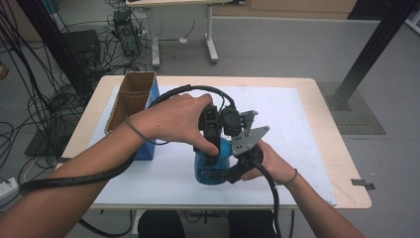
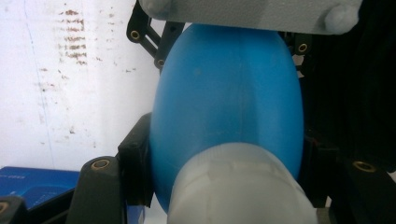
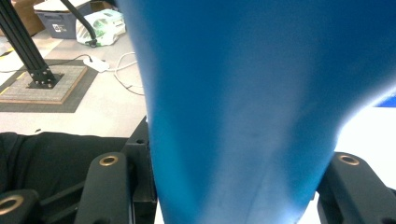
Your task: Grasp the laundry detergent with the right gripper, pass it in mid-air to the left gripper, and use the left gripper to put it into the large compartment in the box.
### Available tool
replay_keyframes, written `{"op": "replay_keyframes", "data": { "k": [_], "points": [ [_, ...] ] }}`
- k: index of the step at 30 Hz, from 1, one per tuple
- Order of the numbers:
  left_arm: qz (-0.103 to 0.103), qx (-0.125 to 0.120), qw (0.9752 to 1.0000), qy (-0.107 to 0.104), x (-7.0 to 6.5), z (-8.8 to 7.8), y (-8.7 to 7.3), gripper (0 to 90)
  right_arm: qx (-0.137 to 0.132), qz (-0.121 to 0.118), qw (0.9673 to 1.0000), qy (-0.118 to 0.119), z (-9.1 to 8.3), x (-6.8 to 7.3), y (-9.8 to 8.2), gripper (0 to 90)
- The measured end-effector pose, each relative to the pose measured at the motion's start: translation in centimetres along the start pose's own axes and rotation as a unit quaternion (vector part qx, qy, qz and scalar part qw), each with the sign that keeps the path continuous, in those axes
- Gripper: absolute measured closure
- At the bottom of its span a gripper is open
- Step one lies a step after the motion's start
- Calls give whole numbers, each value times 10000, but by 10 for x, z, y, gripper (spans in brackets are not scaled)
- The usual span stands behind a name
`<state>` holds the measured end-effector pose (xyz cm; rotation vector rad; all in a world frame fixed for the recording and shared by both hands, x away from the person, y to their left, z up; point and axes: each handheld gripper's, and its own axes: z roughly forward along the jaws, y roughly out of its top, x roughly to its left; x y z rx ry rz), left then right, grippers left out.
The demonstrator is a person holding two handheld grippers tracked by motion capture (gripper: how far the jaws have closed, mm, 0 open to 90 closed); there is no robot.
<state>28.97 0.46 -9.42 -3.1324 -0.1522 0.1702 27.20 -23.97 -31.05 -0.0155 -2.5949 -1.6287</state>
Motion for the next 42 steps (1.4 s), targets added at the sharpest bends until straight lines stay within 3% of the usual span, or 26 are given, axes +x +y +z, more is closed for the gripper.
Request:
{"op": "replay_keyframes", "data": {
  "k": [42],
  "points": [
    [-48, 12, 10000, 38, 0, 0, 0, 374, -63, 26, 10000, 18, 2, -3, -2, 421]
  ]
}}
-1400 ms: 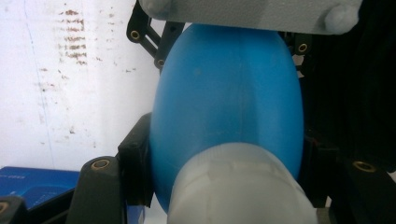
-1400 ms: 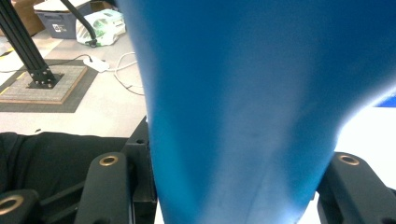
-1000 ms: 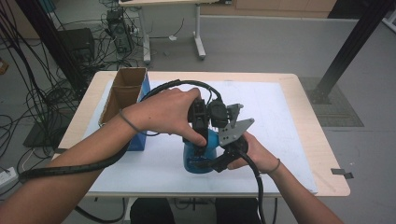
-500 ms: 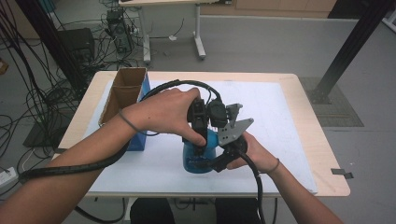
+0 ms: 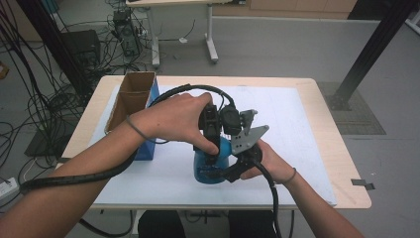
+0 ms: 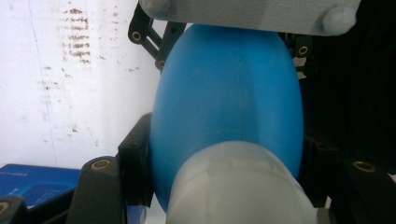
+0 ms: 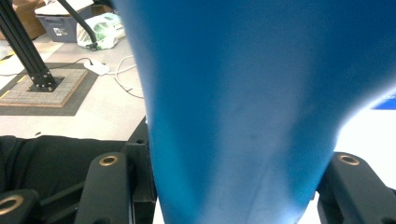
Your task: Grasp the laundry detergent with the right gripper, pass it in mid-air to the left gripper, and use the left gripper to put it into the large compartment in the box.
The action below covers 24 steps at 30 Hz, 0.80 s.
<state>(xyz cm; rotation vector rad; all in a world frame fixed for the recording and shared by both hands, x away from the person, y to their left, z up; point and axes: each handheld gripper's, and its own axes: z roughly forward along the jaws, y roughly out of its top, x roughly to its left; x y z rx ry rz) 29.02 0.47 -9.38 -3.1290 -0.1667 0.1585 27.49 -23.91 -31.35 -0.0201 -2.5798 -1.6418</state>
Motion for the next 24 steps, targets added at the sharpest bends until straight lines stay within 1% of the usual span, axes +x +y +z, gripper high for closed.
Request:
{"op": "replay_keyframes", "data": {
  "k": [16, 21, 24],
  "points": [
    [-8, -3, 10000, 21, -1, -2, 1, 374, -16, -9, 10000, -13, -1, 0, 1, 421],
    [-9, -4, 10000, 15, 0, -3, 1, 375, -39, 24, 10000, -3, -2, 0, 1, 421],
    [-16, -14, 10000, 18, -1, -2, 0, 374, -30, -8, 10000, -10, -1, 0, 1, 421]
  ]
}}
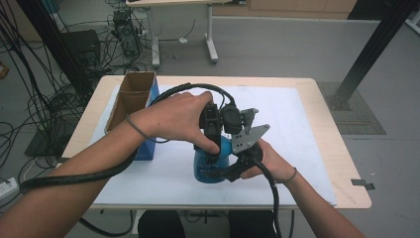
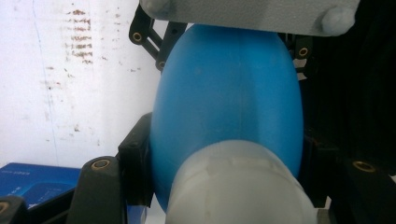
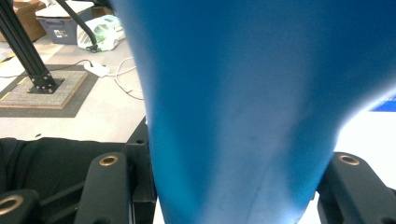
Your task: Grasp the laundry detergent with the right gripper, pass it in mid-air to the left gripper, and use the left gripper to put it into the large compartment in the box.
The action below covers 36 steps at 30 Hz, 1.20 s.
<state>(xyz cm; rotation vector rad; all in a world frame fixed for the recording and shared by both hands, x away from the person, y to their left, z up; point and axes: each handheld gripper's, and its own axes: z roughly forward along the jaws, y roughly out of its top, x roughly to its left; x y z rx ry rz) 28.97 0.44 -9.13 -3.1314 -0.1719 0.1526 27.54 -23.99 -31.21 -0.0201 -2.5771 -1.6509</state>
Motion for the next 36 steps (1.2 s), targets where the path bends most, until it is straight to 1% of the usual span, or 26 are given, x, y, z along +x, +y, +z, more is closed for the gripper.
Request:
{"op": "replay_keyframes", "data": {
  "k": [25, 29, 32, 36],
  "points": [
    [-24, 0, 10000, 25, -2, 0, -1, 375, -15, 30, 10000, 2, 2, 0, 0, 420],
    [-26, -92, 9999, 47, -2, -1, -4, 376, -62, 24, 10000, -6, 1, 0, -2, 420],
    [-31, -88, 9999, 42, -2, -1, -4, 376, -77, 34, 10000, 17, 1, -1, -2, 420],
    [-36, -99, 9999, 81, -4, -1, -5, 376, -88, 16, 10000, -26, 1, 1, -3, 418]
  ]
}}
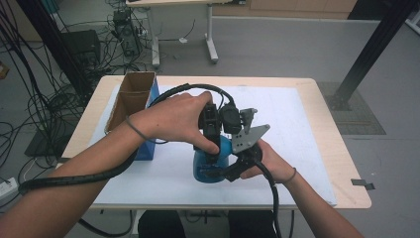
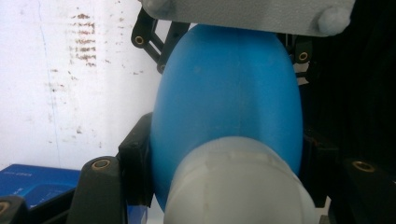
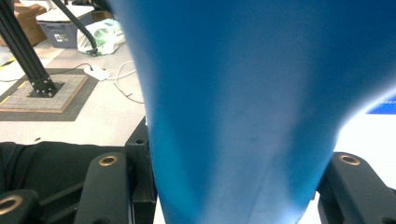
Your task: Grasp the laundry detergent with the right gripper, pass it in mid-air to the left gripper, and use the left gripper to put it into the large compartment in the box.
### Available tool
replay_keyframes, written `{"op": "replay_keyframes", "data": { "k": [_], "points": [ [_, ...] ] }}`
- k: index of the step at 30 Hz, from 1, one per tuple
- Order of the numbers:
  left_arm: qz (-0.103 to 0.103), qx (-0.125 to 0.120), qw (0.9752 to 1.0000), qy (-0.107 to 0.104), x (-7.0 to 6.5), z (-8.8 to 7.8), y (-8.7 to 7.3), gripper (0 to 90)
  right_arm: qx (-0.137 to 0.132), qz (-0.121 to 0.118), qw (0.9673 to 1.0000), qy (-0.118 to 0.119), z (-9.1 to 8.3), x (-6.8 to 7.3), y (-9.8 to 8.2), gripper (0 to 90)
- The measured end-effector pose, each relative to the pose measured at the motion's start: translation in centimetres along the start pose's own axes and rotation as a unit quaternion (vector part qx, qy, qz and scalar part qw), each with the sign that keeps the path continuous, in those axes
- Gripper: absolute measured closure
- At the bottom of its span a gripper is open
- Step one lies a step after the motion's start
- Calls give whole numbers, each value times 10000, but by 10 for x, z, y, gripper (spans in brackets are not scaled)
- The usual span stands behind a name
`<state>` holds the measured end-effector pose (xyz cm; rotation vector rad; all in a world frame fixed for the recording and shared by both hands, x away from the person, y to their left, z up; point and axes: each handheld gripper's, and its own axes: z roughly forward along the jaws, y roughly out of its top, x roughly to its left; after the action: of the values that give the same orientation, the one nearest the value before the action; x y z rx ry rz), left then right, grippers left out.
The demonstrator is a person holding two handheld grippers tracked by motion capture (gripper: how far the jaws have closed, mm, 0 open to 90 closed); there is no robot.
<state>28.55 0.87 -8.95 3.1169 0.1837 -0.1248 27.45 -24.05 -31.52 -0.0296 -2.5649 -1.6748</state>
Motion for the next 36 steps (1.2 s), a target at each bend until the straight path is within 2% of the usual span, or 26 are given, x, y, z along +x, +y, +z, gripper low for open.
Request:
{"op": "replay_keyframes", "data": {
  "k": [11, 13, 17, 20, 24, 27, 31, 36],
  "points": [
    [-85, -50, 9999, 98, -2, -5, -3, 377, -221, 78, 9997, -89, 0, 2, -5, 387],
    [-113, 2, 9999, 111, -2, -5, -1, 377, -239, 6, 9996, -120, 0, 3, -4, 354],
    [-85, 42, 9998, 165, -5, -3, 1, 377, -256, 67, 9994, -206, 1, 7, -3, 268],
    [-103, 67, 9998, 157, -6, -4, 2, 377, -271, 102, 9994, -213, 0, 8, -4, 249],
    [-134, 73, 9998, 135, -6, -5, 2, 377, -289, 152, 9989, -334, 0, 12, -5, 179],
    [-171, 90, 9998, 109, -5, -5, 3, 377, -322, 219, 9983, -445, -2, 16, -7, 95],
    [-134, 63, 9998, 148, -6, -6, 3, 377, -348, 264, 9977, -524, -3, 19, -8, 56],
    [-182, 54, 9998, 109, -5, -7, 3, 377, -355, 304, 9971, -607, -5, 20, -8, 38]
  ]
}}
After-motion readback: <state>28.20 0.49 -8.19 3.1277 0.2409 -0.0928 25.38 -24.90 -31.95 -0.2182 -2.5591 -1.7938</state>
